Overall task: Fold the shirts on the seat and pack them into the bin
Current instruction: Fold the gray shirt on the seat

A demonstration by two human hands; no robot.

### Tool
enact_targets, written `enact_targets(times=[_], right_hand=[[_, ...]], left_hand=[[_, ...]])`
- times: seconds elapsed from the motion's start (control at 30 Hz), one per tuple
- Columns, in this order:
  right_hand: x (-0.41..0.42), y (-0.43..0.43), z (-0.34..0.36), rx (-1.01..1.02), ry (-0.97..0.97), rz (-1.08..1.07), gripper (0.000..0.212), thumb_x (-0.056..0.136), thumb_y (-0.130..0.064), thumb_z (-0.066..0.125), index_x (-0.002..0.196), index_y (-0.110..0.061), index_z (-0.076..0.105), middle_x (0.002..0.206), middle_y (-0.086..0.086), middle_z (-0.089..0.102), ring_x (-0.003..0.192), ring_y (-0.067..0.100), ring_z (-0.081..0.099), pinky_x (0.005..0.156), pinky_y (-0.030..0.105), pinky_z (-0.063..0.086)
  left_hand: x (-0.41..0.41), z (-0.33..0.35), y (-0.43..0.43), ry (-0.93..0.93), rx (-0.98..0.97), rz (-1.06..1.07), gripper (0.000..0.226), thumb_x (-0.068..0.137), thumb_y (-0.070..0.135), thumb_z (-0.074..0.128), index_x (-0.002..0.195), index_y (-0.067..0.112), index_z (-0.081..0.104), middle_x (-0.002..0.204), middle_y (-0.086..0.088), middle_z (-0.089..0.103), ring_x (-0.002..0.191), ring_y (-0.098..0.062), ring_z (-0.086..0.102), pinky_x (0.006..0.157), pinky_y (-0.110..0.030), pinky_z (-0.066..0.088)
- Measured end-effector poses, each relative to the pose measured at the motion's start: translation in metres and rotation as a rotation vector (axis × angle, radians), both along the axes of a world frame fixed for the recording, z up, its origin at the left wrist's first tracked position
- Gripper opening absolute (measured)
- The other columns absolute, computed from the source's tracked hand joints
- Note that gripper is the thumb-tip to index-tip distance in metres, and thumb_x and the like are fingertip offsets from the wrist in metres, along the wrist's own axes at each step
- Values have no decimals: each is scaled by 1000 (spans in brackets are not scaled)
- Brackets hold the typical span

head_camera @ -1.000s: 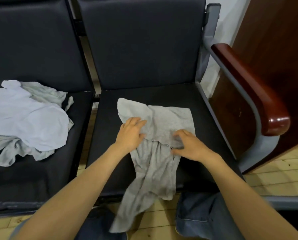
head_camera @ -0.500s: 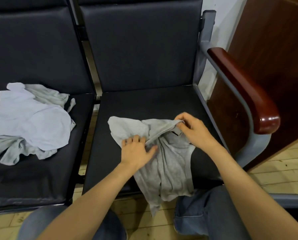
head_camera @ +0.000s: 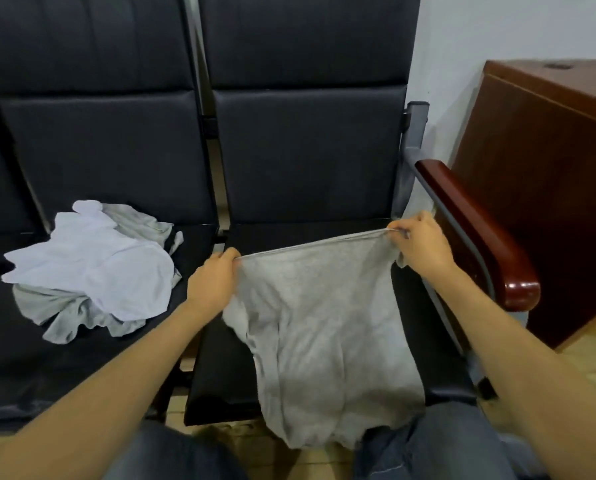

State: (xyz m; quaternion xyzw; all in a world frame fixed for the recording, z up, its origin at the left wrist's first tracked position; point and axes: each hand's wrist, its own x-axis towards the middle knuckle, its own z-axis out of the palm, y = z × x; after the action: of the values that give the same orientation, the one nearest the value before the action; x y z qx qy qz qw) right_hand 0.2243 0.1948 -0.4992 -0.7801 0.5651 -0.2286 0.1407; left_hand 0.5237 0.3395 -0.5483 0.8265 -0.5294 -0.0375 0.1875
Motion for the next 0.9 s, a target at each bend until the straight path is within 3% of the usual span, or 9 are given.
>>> enact_targets(times=[0.1,0.2,0.3,0.4,0.47,0.5,0.63,0.77,0.9], right_hand=[[12,-19,7,221,-114,-52,17,97,-15,52,102,-16,68,76,6,67,69,24,68,71,34,56],[26,-48,3,372,-345,-147,15,96,-8,50,98,-7,65,79,12,68,66,22,69,74,42,59],[44,-86,-3,212,-372,-189,12,97,-8,47,97,-11,59,102,13,64,79,21,64,71,30,52],[61,-115,-27,202,-296,-44,49,97,-12,51,143,-20,35,151,12,27,132,26,38,95,26,39],[70,-116,-59,390,-155,56,76,98,-16,51,152,-28,-1,159,4,-14,145,23,9,98,25,31],[73,-111,-77,426,-55,107,75,99,-18,48,152,-27,-4,159,4,-18,146,24,4,101,27,29],[80,-76,-144,326,176,230,54,102,-29,37,151,-18,18,159,8,9,146,28,10,117,43,15],[63,-53,-177,317,389,216,55,101,-50,15,152,-33,0,160,-4,-10,147,22,-13,117,42,-10],[45,-60,-180,321,468,108,60,97,-59,7,150,-36,-9,159,-9,-14,145,18,-18,115,42,-15]], left_hand=[[14,20,-32,356,5,105,15,98,15,46,95,16,61,86,-13,64,73,-36,67,71,-41,55],[25,28,-75,679,-66,188,15,94,3,53,82,10,60,89,-19,64,79,-41,67,77,-51,56],[29,28,-124,484,-191,173,15,96,4,47,101,4,61,115,-20,61,96,-30,59,87,-38,50],[12,6,-159,349,-172,-14,48,100,15,43,146,12,30,155,-14,19,139,-28,25,100,-25,30],[-7,-33,-158,219,67,-107,65,100,26,43,152,22,4,157,-8,-20,145,-31,-9,114,-38,16],[-16,-53,-151,126,203,-135,64,101,31,40,152,23,2,155,-9,-26,144,-32,-17,116,-47,6],[-34,-104,-124,-27,298,-192,55,103,38,24,152,16,13,159,-9,-7,146,-27,-9,118,-47,-4],[-12,-125,-110,57,258,-98,60,101,46,19,152,16,8,159,-9,4,146,-26,-1,118,-43,1],[20,-138,-100,-38,326,-133,64,99,53,16,153,18,9,160,-7,1,147,-23,-3,119,-40,-4]])
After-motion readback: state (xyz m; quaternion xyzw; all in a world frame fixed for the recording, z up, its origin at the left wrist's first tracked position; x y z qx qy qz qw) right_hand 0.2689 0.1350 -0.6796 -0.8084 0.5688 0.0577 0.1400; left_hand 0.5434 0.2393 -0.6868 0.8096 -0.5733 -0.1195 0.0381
